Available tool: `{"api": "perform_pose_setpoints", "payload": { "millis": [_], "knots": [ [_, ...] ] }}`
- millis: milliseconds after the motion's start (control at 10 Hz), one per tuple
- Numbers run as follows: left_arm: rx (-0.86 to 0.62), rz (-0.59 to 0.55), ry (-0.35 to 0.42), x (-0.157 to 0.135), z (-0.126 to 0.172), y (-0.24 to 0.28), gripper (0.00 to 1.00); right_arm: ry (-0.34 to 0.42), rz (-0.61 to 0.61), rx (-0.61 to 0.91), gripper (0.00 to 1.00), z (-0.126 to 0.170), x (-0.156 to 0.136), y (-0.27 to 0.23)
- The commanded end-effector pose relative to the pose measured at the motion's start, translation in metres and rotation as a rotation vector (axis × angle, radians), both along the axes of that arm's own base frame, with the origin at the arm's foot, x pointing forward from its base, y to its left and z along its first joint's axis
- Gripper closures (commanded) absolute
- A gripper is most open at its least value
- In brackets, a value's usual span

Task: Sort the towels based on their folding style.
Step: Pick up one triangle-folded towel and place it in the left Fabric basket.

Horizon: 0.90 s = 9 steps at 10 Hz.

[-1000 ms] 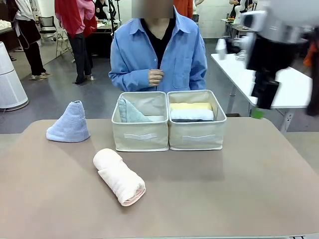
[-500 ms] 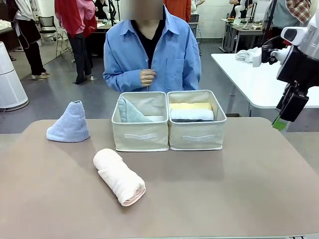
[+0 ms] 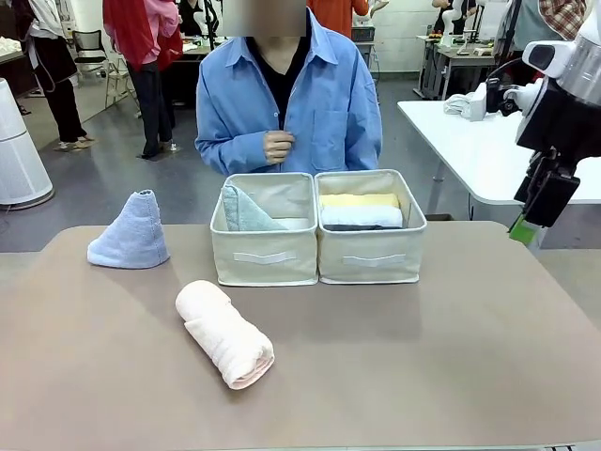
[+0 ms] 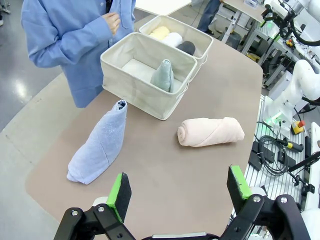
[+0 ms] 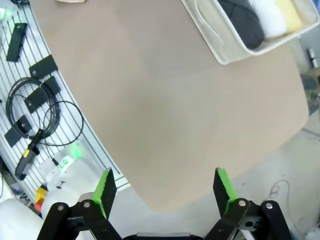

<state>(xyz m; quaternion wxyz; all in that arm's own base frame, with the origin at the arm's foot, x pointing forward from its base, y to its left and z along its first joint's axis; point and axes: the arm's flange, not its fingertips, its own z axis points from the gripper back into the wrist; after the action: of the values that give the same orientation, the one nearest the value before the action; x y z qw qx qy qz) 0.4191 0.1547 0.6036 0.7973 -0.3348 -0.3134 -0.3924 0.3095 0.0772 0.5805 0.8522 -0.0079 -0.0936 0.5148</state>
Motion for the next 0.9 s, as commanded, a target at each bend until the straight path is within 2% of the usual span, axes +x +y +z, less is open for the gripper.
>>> {"api": "perform_pose_setpoints", "payload": {
  "millis": [0,100,200,400,600,800],
  "knots": [
    [-0.007,0.003,-0.009,-0.001,0.001,-0.003,0.0,0.027,0.119,0.166,0.0,0.023,0.011,-0.031],
    [-0.007,0.003,-0.009,-0.001,0.001,-0.003,0.0,-0.013,0.261,0.346,0.0,0.04,0.025,-0.067],
    [-0.007,0.003,-0.009,-0.001,0.001,-0.003,0.0,-0.029,0.455,0.53,0.0,0.051,0.038,-0.104],
    [-0.007,0.003,-0.009,-0.001,0.001,-0.003,0.0,-0.149,0.599,0.734,0.0,0.05,0.058,-0.165],
    [-0.007,0.003,-0.009,-0.001,0.001,-0.003,0.0,-0.192,0.588,0.88,0.0,0.036,0.063,-0.216],
    [-0.007,0.003,-0.009,-0.001,0.001,-0.003,0.0,-0.246,0.525,0.971,0.0,0.031,0.055,-0.265]
  ]
}}
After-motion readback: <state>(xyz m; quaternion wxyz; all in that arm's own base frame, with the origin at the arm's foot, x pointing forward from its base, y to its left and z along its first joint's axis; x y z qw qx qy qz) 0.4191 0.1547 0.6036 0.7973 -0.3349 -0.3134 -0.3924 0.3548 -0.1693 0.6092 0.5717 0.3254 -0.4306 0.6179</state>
